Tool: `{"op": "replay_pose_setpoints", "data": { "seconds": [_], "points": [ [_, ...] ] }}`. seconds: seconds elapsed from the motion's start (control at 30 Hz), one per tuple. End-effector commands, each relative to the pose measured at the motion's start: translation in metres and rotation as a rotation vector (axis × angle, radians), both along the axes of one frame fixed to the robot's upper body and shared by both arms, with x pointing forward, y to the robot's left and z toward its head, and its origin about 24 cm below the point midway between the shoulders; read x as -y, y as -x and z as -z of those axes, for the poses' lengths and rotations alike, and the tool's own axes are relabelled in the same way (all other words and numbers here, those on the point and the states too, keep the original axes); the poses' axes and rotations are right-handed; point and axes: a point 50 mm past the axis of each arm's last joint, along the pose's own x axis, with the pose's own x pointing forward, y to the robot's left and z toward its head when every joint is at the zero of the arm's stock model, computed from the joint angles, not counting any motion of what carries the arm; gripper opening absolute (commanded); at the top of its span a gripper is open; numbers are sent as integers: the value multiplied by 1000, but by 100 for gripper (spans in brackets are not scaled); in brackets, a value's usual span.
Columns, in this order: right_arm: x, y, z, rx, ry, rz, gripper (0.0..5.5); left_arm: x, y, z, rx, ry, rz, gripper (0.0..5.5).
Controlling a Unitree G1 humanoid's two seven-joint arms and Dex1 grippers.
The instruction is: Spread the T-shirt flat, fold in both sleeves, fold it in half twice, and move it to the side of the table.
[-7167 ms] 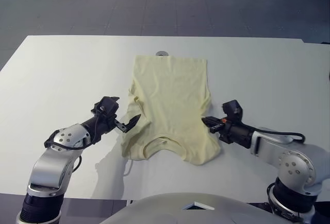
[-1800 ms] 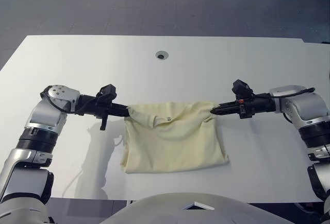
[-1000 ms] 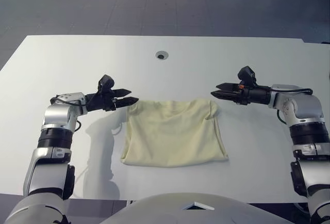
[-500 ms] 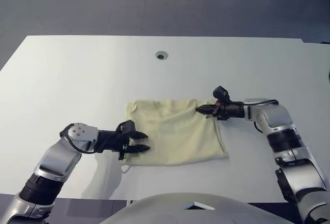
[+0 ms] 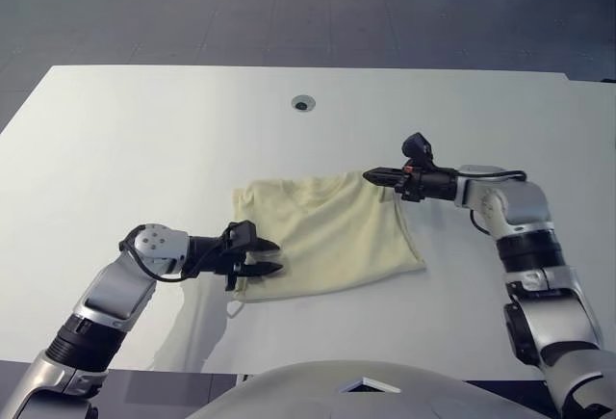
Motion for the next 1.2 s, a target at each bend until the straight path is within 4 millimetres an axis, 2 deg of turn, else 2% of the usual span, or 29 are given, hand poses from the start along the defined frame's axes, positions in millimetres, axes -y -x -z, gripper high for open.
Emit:
{"op": "replay_pose_setpoints", "data": {
  "seconds": [0.03,0.17,0.23,0.37,0.5,0.57,0.67,0.8,0.93,1.07,1.2],
  "points": [
    [13,34,-14,3,90,-103,0,6,-11,-30,15,126,-18,260],
    [21,63,-11,-27,197,-200,0,8,-40,-41,118,154,-153,323],
    [23,70,-2,-51,236,-211,0,9,-63,-34,205,110,-266,349],
    [27,72,21,-66,339,-205,0,21,-92,-15,283,75,-372,411],
    [35,80,42,-97,443,-241,0,24,-100,18,292,-23,-383,479],
    [39,84,45,-108,455,-247,0,17,-97,33,296,-82,-378,505],
    [43,89,44,-120,455,-249,0,3,-98,43,352,-156,-400,538],
    [46,101,43,-154,452,-260,0,-2,-107,40,429,-180,-429,538],
    [41,107,42,-164,433,-275,0,12,-110,37,440,-134,-391,538],
    [26,93,21,-104,311,-221,0,27,-104,26,470,-69,-269,538],
    [19,74,-13,-26,238,-184,0,23,-99,-11,570,-28,-201,538]
  ]
}}
